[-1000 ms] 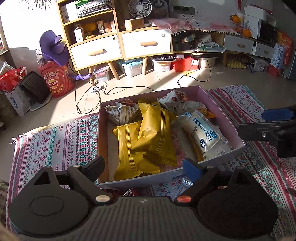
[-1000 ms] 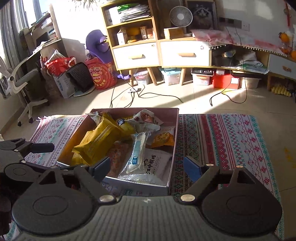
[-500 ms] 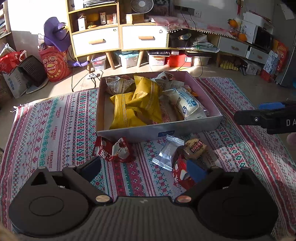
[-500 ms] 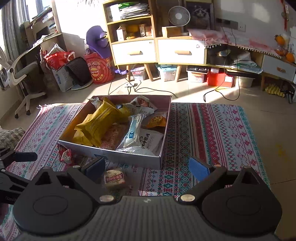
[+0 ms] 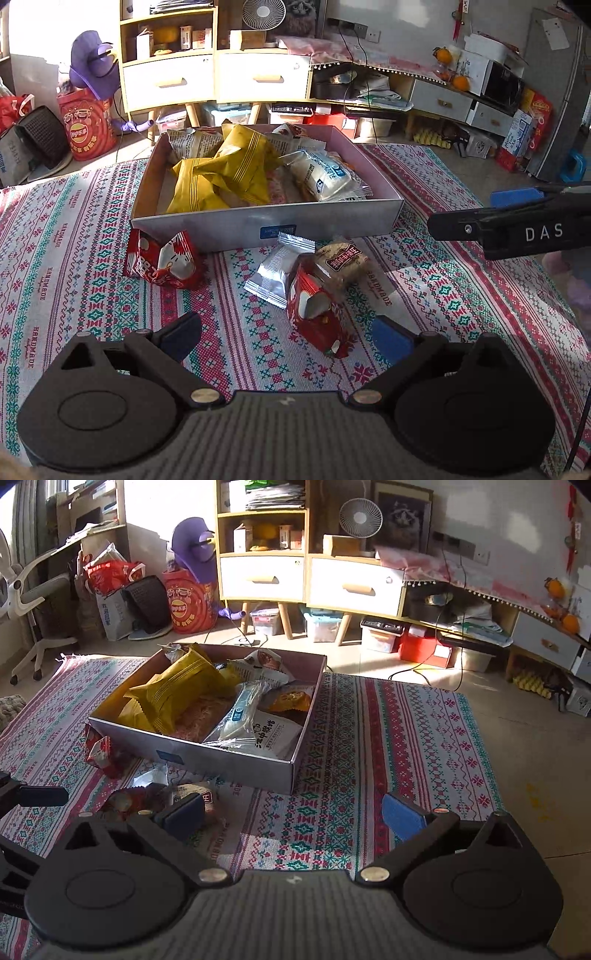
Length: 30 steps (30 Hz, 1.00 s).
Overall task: Organize snacks
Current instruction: 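Grasp the red-and-white packet with the left tool while the right grasps the square cake packet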
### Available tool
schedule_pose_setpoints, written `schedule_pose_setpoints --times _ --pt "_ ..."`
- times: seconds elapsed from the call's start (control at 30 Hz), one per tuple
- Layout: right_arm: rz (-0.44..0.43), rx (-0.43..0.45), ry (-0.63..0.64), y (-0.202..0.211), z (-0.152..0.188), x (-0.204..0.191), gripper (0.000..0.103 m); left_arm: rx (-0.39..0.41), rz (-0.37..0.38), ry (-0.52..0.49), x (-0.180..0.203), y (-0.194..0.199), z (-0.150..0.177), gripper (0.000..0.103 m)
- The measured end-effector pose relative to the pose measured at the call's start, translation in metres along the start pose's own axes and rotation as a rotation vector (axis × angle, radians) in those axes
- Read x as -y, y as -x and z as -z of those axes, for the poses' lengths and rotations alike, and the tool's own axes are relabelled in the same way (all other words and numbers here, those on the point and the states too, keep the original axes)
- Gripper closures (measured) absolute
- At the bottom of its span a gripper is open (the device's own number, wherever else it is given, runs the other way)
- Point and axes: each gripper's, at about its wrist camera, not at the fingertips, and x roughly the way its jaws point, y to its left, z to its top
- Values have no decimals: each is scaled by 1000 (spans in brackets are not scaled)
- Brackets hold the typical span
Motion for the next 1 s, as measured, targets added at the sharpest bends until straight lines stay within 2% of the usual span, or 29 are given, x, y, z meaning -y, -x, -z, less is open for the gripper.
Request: schedule_pose_setpoints --times 0.13,0.2,0.33,0.4,0.5,1.0 --pt "8 -16 31 -4 4 -2 1 13 20 -24 10 -9 2 6" --pt "15 -25 36 -4 6 -2 1 8 35 -25 13 -14 1 16" --pt "24 -40 36 -7 10 1 1 7 50 -22 16 -19 1 28" --pt "30 -47 36 -9 12 3 1 13 54 -22 17 -20 0 43" --pt "33 -60 39 -12 15 3 1 13 46 -29 18 -20 0 56" --pt "-24 -111 80 -24 20 -20 1 -8 5 -23 0 -1 -2 59"
